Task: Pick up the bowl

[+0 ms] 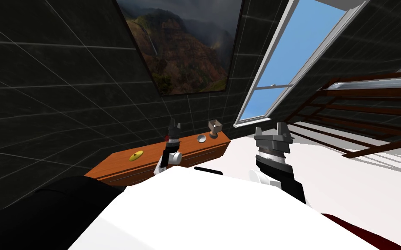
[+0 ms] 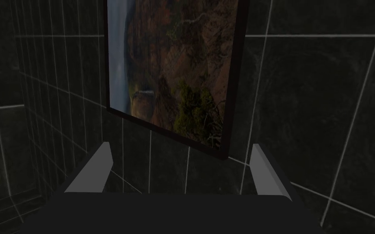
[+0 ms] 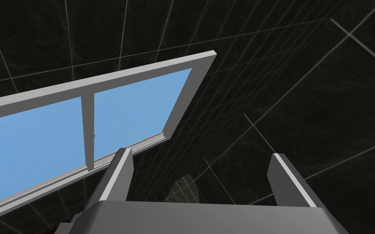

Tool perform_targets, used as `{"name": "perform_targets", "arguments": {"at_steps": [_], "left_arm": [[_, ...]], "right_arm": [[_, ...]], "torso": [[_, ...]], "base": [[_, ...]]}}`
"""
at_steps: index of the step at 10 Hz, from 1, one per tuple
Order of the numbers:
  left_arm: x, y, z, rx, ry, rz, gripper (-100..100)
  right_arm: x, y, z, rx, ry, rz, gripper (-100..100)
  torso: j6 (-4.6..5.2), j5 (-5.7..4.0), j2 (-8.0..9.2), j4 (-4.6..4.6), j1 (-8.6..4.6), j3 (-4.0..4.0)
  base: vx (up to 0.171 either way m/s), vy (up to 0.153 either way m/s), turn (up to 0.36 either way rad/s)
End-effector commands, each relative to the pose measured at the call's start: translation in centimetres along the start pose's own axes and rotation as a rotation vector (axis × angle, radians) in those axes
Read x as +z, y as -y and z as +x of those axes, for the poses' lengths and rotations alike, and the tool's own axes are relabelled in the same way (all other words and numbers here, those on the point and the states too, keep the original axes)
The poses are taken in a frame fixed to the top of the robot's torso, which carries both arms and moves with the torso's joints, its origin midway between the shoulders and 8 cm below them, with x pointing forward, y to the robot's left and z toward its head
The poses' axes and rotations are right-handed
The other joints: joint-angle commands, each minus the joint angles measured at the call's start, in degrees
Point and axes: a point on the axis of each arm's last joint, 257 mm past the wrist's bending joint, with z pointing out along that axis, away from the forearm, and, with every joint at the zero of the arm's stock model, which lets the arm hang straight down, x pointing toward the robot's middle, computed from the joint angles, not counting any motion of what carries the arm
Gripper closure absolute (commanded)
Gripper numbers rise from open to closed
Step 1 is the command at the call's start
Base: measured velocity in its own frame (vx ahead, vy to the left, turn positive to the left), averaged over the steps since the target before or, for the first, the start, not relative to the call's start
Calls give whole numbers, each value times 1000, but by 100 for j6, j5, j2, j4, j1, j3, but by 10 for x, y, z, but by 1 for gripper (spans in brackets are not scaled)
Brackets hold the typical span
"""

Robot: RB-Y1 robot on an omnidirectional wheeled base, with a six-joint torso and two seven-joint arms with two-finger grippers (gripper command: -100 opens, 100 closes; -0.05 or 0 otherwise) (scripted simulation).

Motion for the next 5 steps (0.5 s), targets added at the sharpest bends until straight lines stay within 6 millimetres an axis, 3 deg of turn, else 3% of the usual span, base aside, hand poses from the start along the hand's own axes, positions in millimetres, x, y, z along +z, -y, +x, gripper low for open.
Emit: {"name": "perform_targets", "arguments": {"at_steps": [1,5], "left_arm": [[3,-17,5,-10,-29,-48,-100],[6,-50,9,-28,-55,-141,-100]], "right_arm": [[0,0,0,0,0,0,0],[0,0,0,0,0,0,0]], "torso": [[0,0,0,0,0,0],[0,5,-36,-8,24,-21]], "base": [[-22,-65,-111],[4,-25,-76]]}}
